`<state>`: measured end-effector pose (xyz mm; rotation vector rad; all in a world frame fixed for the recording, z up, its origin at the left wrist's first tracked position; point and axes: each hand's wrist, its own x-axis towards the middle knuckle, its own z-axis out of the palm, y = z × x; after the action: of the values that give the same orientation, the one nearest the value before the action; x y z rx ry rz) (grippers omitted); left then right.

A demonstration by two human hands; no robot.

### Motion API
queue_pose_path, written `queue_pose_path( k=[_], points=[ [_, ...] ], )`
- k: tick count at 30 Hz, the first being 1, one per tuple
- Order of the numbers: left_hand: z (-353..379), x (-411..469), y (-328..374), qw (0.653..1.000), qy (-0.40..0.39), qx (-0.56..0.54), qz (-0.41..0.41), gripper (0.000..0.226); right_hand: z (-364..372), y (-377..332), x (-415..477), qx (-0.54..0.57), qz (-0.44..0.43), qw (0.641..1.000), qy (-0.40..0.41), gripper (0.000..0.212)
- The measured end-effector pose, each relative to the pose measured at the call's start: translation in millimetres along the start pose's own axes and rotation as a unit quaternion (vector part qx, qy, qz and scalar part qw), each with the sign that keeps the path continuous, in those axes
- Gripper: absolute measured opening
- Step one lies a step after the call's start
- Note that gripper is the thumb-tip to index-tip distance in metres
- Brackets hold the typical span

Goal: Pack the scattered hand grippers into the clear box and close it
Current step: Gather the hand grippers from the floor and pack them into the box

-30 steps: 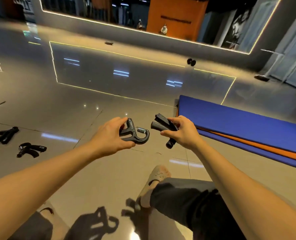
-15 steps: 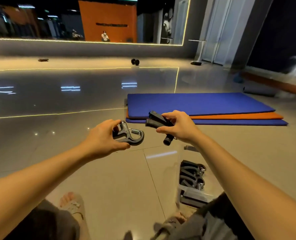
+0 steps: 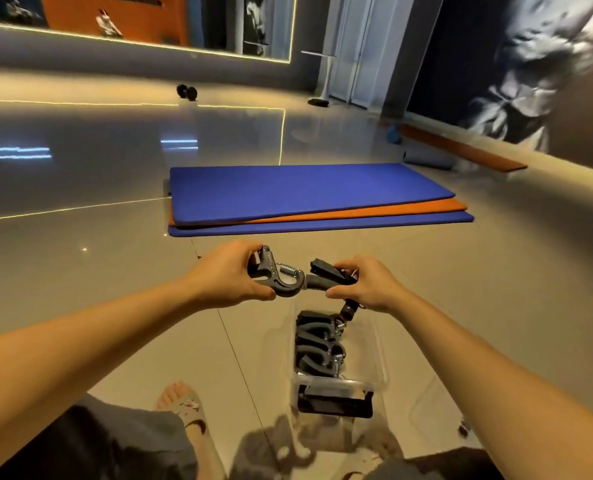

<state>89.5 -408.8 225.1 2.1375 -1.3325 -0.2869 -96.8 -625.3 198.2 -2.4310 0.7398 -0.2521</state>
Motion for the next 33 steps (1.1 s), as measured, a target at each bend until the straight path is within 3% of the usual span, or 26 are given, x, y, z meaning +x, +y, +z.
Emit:
queue_pose_path(
  k=[7,12,19,33],
  points=[
    [64.5,63.3,-16.3,0.999,-0.011,-0.037,-0.006,0.061,56.3,87.4,30.0,0.026,0.055,0.998,0.002,0.069],
    [82.6,96.9,-27.6,1.0,-0.026,-0.015,-0.003,0.062,92.3,129.1,49.6,0.034,0.062,0.997,-0.03,0.052],
    [90.5,121.2,-64.0,0.998,-0.061,0.021,-0.021,0.082,143.1,176.0,68.8,-0.041,0.081,0.992,-0.087,0.08],
    [121.5,177.7,-93.3,0.989,-0.146,0.007,-0.04,0.091,203.4,203.8,112.1,-0.103,0.026,0.984,-0.142,0.077]
  ],
)
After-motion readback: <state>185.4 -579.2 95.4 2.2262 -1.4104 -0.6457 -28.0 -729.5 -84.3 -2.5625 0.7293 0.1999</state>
